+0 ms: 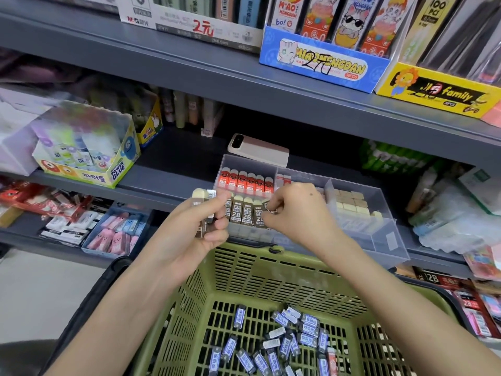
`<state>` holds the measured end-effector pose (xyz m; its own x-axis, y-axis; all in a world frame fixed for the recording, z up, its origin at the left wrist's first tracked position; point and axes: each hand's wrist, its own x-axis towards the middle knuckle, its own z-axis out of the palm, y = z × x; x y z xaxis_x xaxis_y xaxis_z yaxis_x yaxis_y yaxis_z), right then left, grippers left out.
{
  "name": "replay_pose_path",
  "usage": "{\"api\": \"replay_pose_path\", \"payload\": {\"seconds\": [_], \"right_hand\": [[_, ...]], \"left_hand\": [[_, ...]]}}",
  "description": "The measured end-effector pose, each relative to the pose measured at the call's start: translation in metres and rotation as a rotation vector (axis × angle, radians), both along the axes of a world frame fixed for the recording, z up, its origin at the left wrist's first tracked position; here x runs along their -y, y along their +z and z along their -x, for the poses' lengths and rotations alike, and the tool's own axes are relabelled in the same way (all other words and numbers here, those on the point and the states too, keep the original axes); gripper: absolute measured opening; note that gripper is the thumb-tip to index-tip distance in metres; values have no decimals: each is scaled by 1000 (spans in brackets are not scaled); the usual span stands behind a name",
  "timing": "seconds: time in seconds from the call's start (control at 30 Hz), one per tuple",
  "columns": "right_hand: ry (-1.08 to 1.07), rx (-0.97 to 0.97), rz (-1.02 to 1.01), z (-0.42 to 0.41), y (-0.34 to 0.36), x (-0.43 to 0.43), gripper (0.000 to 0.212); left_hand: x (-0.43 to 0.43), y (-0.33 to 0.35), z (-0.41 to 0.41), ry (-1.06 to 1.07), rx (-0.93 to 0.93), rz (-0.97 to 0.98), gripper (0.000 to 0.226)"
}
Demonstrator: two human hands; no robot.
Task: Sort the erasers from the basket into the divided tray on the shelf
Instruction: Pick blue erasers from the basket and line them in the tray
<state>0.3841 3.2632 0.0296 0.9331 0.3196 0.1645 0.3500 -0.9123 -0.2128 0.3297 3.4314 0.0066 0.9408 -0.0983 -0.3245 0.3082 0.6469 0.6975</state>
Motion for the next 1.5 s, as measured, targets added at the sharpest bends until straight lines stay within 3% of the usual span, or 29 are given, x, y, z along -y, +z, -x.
{"api": "replay_pose_path", "payload": {"seconds": [0.13, 0.33, 0.5, 0.6, 0.7, 0.97, 1.07, 1.17, 1.27, 1.37, 1.5], "right_hand": [[15, -122, -108, 0, -10, 0, 20], [102, -190, -95, 2, -7, 14, 35], [94, -135, -377, -2, 2, 16, 22], [226, -162, -549, 11, 13, -2, 11], [287, -146, -440, 23, 15, -21, 28], [329, -198, -544, 34, 17, -45, 30], [220, -376, -859, 30, 17, -49, 33], [-43, -496, -1083, 0, 18, -40, 33], [-165, -634, -1027, -18, 12, -41, 24], [-162, -728, -917, -18, 2, -53, 20], [-143, -642, -817, -18, -10, -61, 24]], "left_hand": [[0, 0, 0, -13, -24, 79, 44], [1, 2, 2, -25, -49, 133, 34], [0, 6, 3, -41, -111, 261, 50], [2, 8, 4, -38, -116, 300, 46], [7, 11, 6, -55, -39, 284, 31], [15, 15, 9, 161, 45, 40, 32], [15, 19, 6, 218, 72, 36, 39], [-2, 16, -1, 378, -16, 48, 30], [-16, 9, 0, 408, -47, -9, 24], [-21, 3, 6, 364, 5, -212, 21], [-25, -3, 13, 349, 76, -364, 17]]}}
